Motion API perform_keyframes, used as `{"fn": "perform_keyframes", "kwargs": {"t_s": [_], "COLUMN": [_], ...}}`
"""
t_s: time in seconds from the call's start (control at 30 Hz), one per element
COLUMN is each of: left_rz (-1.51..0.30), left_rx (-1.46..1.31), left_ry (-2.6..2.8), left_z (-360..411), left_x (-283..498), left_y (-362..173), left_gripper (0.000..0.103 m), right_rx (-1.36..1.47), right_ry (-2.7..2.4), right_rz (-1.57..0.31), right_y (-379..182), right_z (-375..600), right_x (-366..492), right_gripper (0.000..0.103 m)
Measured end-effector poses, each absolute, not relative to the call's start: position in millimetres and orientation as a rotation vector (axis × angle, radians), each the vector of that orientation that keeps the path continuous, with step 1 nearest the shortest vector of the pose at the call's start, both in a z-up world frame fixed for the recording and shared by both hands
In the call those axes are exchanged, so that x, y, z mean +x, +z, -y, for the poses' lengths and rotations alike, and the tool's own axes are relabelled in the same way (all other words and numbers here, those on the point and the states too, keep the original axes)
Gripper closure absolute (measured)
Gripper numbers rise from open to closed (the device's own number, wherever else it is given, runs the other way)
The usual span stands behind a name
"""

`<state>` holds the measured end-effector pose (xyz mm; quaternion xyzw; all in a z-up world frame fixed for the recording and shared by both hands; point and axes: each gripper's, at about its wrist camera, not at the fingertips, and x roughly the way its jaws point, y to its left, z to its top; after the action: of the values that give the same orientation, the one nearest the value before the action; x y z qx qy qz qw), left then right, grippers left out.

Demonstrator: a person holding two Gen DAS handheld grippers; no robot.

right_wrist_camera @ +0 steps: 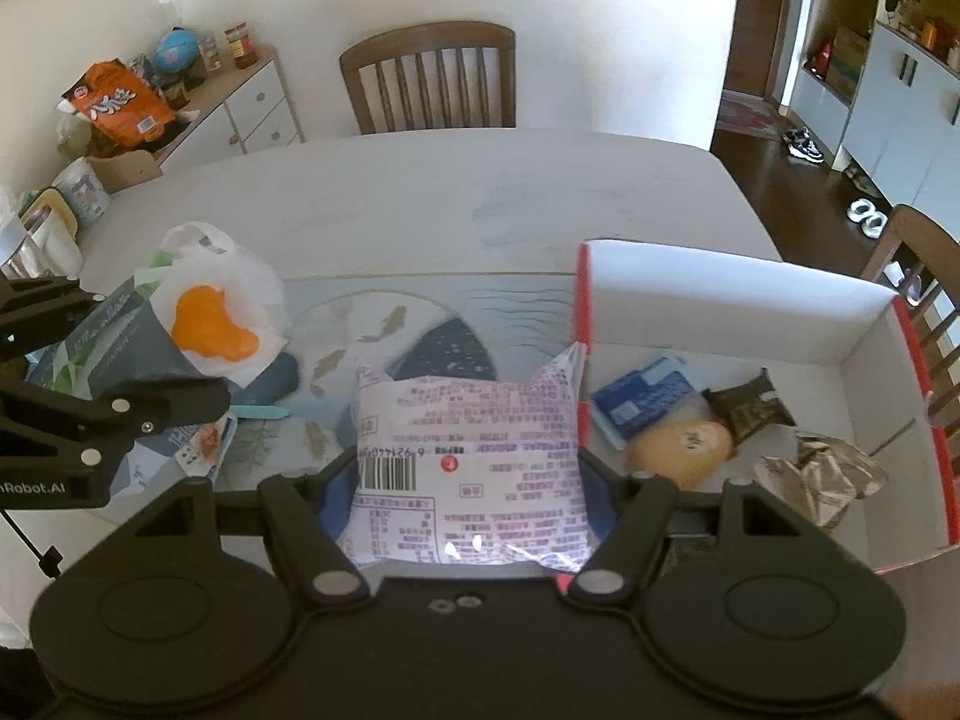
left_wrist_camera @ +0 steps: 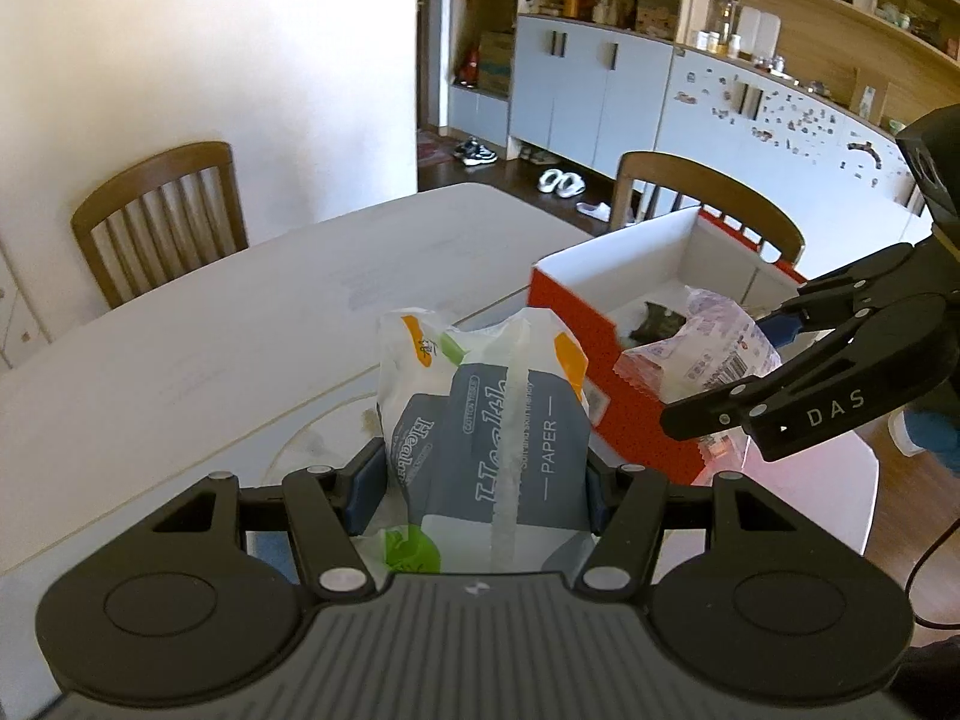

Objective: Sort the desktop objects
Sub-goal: 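Carry the tissue pack and pink bread bag over the red shoebox with both tools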

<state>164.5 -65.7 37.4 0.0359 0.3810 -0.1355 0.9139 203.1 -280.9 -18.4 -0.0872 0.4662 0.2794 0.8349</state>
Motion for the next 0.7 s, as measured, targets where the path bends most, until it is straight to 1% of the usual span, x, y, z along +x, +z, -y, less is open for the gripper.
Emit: {"fn": "perform_keyframes", "kwargs": {"t_s": [0.7], "left_rz": [-0.813], "left_rx": [0.094], "left_ry": [-0.338], "left_z": [176], "left_x": [220], "left_y": [26], "left_gripper": [0.042], "right_rx": [-0.184], "right_ry": [0.558], "right_rz": [-1.025], "right_y": [-29], "right_z": [378], "right_x": [258], "right_gripper": [0.031]}}
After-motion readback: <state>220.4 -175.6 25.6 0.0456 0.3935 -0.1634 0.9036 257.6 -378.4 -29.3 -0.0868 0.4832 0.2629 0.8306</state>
